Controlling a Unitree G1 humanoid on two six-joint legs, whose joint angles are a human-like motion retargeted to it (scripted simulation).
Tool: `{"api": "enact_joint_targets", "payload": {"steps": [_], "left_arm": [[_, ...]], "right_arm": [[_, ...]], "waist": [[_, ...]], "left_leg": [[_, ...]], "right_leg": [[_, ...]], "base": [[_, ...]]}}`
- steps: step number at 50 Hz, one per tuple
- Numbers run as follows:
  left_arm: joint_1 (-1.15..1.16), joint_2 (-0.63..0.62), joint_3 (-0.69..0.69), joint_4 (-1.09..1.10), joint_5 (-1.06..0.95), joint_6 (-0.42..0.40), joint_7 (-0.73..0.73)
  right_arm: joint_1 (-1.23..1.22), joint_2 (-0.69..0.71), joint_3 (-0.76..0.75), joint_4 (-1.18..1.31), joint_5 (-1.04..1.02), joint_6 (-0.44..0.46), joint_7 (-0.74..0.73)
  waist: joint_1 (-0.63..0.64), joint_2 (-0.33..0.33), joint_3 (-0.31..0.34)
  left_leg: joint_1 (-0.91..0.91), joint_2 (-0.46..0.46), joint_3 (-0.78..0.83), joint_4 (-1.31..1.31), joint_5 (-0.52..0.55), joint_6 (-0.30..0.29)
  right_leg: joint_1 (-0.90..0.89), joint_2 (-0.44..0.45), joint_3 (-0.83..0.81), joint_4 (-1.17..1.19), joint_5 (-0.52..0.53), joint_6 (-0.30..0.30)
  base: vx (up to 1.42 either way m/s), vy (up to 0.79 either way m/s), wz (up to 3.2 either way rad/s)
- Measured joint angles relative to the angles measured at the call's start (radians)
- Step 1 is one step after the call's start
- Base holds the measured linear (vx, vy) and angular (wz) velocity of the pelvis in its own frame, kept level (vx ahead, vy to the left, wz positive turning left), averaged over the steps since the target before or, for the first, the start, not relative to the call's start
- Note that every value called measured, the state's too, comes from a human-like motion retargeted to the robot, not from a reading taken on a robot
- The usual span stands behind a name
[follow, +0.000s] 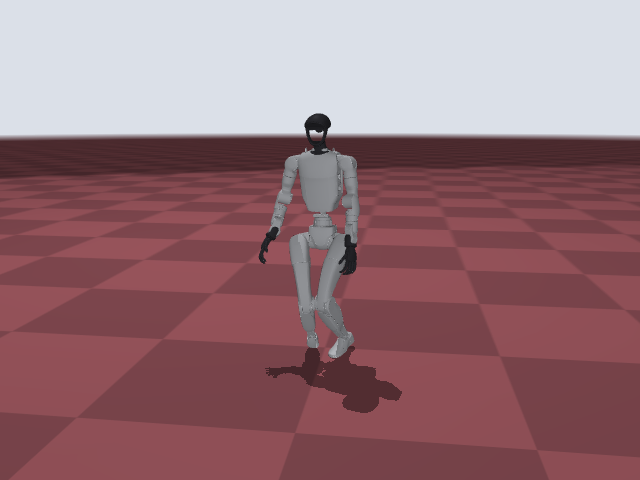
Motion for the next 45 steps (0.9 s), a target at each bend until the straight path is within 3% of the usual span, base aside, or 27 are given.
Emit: {"api": "enact_joint_targets", "payload": {"steps": [7, 13, 20, 25, 32, 40, 45], "left_arm": [[-0.025, 0.015, -0.058, -0.045, 0.008, -0.019, 0.06], [-0.008, 0.026, -0.115, -0.073, 0.021, -0.037, 0.083], [0.025, 0.049, -0.162, -0.115, 0.041, -0.049, 0.075], [0.033, 0.095, -0.147, -0.183, 0.044, -0.061, 0.078], [0.027, 0.152, -0.104, -0.283, 0.03, -0.077, 0.097], [0.035, 0.165, -0.047, -0.27, 0.018, -0.094, 0.125], [0.07, 0.128, -0.006, -0.219, -0.003, -0.087, 0.118]], "right_arm": [[-0.013, -0.024, -0.103, 0.041, 0.069, -0.021, -0.137], [-0.02, -0.012, -0.138, 0.068, 0.112, -0.051, -0.207], [-0.021, 0.015, -0.127, 0.09, 0.127, -0.067, -0.211], [-0.051, 0.017, -0.095, 0.11, 0.118, -0.059, -0.201], [-0.11, 0.002, -0.046, 0.144, 0.064, -0.04, -0.17], [-0.133, -0.022, -0.015, 0.147, 0.028, -0.054, -0.112], [-0.119, -0.027, -0.029, 0.12, 0.037, -0.07, -0.089]], "waist": [[-0.089, 0.029, -0.018], [-0.137, 0.052, -0.045], [-0.172, 0.068, -0.033], [-0.154, 0.087, 0.015], [-0.083, 0.12, 0.072], [-0.084, 0.064, 0.042], [-0.073, 0.026, 0.012]], "left_leg": [[0.067, 0.023, 0.115, -0.328, -0.049, 0.098], [0.073, 0.095, 0.315, -0.536, 0.001, 0.121], [0.011, 0.19, 0.549, -0.525, -0.013, 0.161], [-0.09, 0.264, 0.542, -0.319, -0.021, 0.192], [-0.286, 0.235, 0.369, -0.145, -0.045, 0.195], [-0.269, 0.096, 0.316, -0.432, 0.066, 0.12], [-0.193, 0.107, 0.337, -0.419, 0.069, 0.122]], "right_leg": [[-0.09, -0.072, 0.023, -0.012, 0.032, 0.054], [-0.234, -0.208, -0.068, -0.058, 0.056, 0.077], [-0.371, -0.284, -0.137, -0.087, 0.109, 0.113], [-0.433, -0.181, -0.066, -0.071, 0.149, 0.145], [-0.444, 0.021, 0.063, -0.057, 0.195, 0.18], [-0.312, 0.055, 0.195, -0.095, 0.108, 0.162], [-0.192, 0.06, 0.246, -0.108, 0.031, 0.115]], "base": [[-0.01, 0.13, -1.17], [0.02, 0.1, -1.87], [0.03, 0.03, -2.3], [0.05, -0.01, -2.57], [0.12, 0.0, -2.55], [0.25, 0.05, -1.76], [0.27, 0.04, -1.51]]}}
